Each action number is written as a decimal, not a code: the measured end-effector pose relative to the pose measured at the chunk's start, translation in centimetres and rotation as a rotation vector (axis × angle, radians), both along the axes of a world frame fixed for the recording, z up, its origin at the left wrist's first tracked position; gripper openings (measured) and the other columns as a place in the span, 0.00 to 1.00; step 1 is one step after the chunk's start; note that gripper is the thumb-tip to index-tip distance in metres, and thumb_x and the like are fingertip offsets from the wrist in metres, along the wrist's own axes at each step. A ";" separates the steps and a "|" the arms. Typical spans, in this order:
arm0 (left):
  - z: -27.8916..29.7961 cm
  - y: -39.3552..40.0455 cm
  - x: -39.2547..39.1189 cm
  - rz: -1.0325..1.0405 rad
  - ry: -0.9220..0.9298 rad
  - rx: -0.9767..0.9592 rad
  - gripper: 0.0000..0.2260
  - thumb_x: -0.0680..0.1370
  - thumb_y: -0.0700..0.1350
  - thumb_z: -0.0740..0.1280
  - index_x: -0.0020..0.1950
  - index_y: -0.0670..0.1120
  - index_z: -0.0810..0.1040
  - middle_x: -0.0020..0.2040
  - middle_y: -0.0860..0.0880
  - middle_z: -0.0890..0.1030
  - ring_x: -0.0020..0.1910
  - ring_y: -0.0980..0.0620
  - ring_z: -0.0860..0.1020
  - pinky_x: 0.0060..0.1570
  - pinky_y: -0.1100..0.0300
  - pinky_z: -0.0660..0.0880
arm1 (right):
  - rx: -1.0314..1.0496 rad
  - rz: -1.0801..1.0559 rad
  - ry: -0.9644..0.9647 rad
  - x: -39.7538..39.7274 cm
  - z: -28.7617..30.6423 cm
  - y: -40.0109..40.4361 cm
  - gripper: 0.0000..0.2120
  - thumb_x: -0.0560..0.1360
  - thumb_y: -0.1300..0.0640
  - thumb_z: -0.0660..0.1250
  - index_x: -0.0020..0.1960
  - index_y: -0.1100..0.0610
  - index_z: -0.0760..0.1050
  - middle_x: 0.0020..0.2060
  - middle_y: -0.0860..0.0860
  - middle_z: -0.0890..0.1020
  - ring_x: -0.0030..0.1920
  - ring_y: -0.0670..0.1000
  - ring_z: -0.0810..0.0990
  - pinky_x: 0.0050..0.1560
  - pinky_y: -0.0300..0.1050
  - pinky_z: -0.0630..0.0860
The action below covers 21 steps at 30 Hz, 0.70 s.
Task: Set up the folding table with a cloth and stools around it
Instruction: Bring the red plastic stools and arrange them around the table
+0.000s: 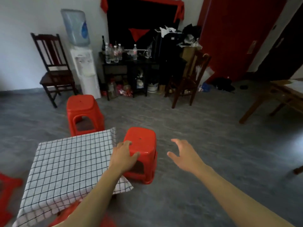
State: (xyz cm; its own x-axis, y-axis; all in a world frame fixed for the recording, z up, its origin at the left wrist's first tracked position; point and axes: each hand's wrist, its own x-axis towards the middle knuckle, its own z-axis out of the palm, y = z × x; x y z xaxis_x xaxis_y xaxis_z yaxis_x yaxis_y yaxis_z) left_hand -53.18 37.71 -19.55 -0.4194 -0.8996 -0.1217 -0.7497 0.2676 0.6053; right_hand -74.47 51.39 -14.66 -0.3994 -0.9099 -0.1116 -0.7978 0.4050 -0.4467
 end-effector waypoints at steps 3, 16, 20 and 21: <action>-0.4 -2.5 2.0 0.122 0.006 0.009 0.26 0.73 0.58 0.69 0.67 0.49 0.71 0.63 0.46 0.76 0.63 0.44 0.72 0.63 0.49 0.70 | 0.003 0.140 -0.005 0.5 -1.5 -4.5 0.30 0.75 0.43 0.65 0.73 0.53 0.65 0.66 0.56 0.72 0.67 0.57 0.70 0.69 0.52 0.66; -2.8 -3.5 3.9 0.729 -0.033 0.110 0.24 0.74 0.58 0.69 0.68 0.51 0.70 0.67 0.50 0.73 0.65 0.48 0.71 0.64 0.47 0.70 | 0.066 0.714 -0.001 -1.7 -6.2 -21.2 0.29 0.75 0.44 0.65 0.72 0.55 0.65 0.67 0.55 0.72 0.68 0.56 0.69 0.70 0.49 0.63; -1.4 -0.5 3.2 0.919 -0.072 0.159 0.25 0.74 0.57 0.69 0.68 0.52 0.70 0.69 0.49 0.71 0.65 0.47 0.72 0.65 0.43 0.70 | 0.078 0.897 -0.032 -1.3 -6.0 -24.7 0.30 0.76 0.45 0.66 0.73 0.55 0.64 0.68 0.55 0.70 0.69 0.55 0.68 0.70 0.48 0.64; -0.9 0.5 3.1 0.972 -0.064 0.173 0.24 0.74 0.57 0.68 0.68 0.52 0.70 0.69 0.50 0.71 0.65 0.46 0.72 0.63 0.43 0.71 | 0.078 0.940 -0.048 -0.7 -5.9 -25.4 0.30 0.76 0.45 0.66 0.73 0.56 0.65 0.68 0.55 0.71 0.69 0.55 0.68 0.70 0.48 0.64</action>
State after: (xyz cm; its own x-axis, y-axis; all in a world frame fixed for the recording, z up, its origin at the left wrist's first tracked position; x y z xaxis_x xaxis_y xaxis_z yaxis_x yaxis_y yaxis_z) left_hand -50.05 38.25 -20.42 0.5039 -0.8169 -0.2805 -0.6294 -0.5697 0.5285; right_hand -75.13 26.02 -20.55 0.5005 -0.8462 -0.1830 -0.7942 -0.3647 -0.4860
